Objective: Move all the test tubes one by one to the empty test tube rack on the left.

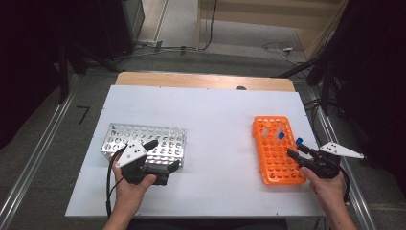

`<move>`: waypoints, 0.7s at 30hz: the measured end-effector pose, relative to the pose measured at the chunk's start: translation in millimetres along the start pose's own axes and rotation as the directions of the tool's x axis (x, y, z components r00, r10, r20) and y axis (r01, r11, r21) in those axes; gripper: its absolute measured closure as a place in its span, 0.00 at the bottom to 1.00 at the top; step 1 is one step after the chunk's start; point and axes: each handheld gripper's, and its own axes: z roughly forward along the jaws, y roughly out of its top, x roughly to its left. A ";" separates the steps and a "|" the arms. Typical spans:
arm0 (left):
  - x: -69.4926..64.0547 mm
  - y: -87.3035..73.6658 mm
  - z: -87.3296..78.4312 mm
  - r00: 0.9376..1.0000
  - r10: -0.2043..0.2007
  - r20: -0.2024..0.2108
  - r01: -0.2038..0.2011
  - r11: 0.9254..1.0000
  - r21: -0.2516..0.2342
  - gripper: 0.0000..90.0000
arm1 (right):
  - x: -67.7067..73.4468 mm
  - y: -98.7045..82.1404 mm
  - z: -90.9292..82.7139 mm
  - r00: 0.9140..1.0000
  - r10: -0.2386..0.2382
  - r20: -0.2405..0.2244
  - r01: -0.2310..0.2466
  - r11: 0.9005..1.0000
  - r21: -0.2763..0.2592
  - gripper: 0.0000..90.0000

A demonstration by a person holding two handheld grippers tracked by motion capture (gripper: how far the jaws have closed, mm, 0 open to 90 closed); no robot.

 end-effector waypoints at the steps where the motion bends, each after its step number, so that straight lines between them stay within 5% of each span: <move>1: -0.3 -0.1 0.3 1.000 -0.002 0.000 0.002 1.000 0.000 0.00 | -0.3 -0.7 1.1 1.000 -0.005 0.001 0.005 1.000 0.003 0.55; 16: -1.2 -1.8 4.1 1.000 0.004 0.000 -0.004 1.000 0.015 0.00 | 2.3 -7.5 13.5 0.999 -0.040 -0.005 0.040 0.999 0.030 0.82; 21: -1.6 -1.7 4.3 1.000 0.008 -0.001 -0.008 1.000 0.015 0.00 | 2.8 -7.5 13.4 0.999 -0.043 -0.002 0.043 0.999 0.031 0.83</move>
